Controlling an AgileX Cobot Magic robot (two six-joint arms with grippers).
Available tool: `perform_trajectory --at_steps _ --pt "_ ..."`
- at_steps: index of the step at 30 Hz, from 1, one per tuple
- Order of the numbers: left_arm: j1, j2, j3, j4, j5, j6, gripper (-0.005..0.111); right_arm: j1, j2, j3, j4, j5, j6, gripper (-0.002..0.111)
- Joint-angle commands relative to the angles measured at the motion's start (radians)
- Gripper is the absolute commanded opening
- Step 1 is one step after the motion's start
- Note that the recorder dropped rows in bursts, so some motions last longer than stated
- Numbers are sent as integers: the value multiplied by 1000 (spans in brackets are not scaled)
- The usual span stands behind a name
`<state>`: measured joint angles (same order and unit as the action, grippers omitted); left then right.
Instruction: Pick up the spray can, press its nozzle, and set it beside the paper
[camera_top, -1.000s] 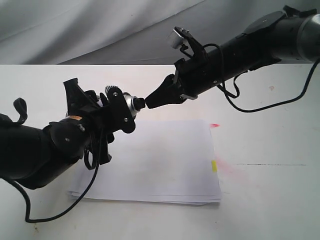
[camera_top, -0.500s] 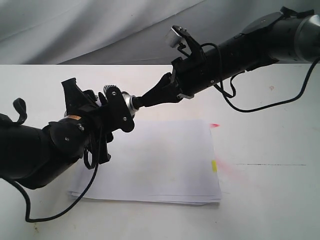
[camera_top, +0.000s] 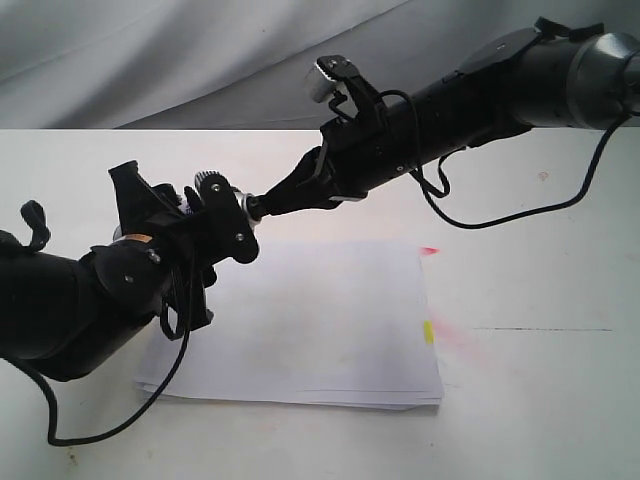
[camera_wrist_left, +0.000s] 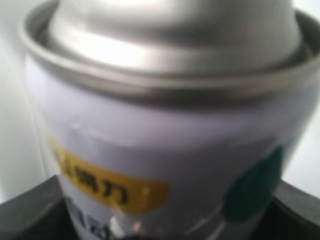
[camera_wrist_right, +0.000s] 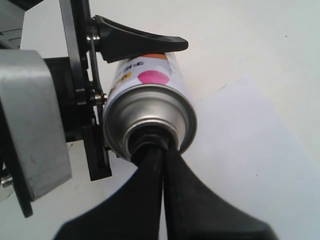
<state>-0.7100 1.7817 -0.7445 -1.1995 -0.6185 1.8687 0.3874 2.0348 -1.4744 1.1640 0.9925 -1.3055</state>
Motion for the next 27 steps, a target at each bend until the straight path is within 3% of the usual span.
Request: perform_trajectory --at_steps 1,27 --pt "-10 -8 -12 58 -5 -2 0 21 -3 1 21 17 -10 0" --pt "-10 -8 -12 58 -5 -2 0 21 -3 1 21 -3 -10 0"
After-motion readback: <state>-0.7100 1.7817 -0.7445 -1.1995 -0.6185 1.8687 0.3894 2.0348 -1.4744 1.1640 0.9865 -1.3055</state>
